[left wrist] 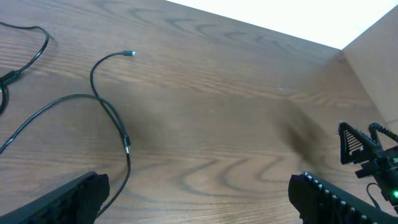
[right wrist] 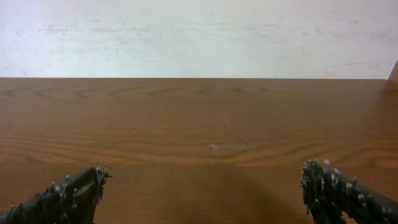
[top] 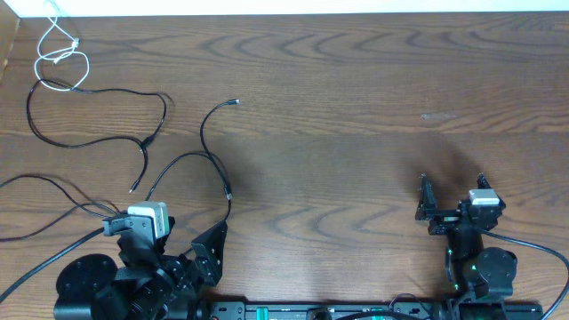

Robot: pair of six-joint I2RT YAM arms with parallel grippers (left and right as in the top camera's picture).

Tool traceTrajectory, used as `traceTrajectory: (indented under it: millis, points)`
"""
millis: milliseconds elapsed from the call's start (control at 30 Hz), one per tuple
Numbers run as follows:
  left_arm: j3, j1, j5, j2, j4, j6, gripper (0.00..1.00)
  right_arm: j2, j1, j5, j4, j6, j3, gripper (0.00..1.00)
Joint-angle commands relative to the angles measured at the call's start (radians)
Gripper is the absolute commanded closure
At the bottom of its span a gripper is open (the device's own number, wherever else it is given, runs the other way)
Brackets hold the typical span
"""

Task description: Untangle cables

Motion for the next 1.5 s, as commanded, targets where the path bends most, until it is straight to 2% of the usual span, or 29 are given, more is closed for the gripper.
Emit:
traceTrajectory:
  millis: [0, 467, 600, 800, 1067, 1200, 1467]
  points:
    - [-0.002, -0.004, 0.009, 0.000, 0.000, 0.017, 0.02, -0.009, -0.008, 0.004, -0.006, -0.011, -0.001, 0.01]
    - [-0.002, -0.004, 0.005, 0.000, -0.003, 0.018, 0.02, -0.009, -0.008, 0.004, -0.006, -0.012, -0.001, 0.01]
    - [-0.002, -0.004, 0.005, 0.000, -0.087, 0.017, 0.02, -0.009, -0.008, 0.004, -0.006, -0.011, -0.001, 0.01]
    - [-0.002, -0.004, 0.005, 0.000, -0.090, 0.018, 0.02, -0.009, -0.008, 0.004, -0.006, -0.011, -0.001, 0.01]
    - [-0.013, -0.004, -0.075, 0.000, -0.083, 0.030, 0.02, -0.009, -0.008, 0.004, -0.006, -0.012, -0.001, 0.01]
    - [-0.076, 0.003, -0.074, 0.000, 0.017, 0.077, 0.02, -0.009, -0.008, 0.004, -0.006, -0.012, -0.001, 0.01]
    - [-0.284, -0.010, -0.074, -0.075, 0.265, 0.093, 0.02, -0.009, -0.008, 0.004, -0.006, -0.012, -0.001, 0.01]
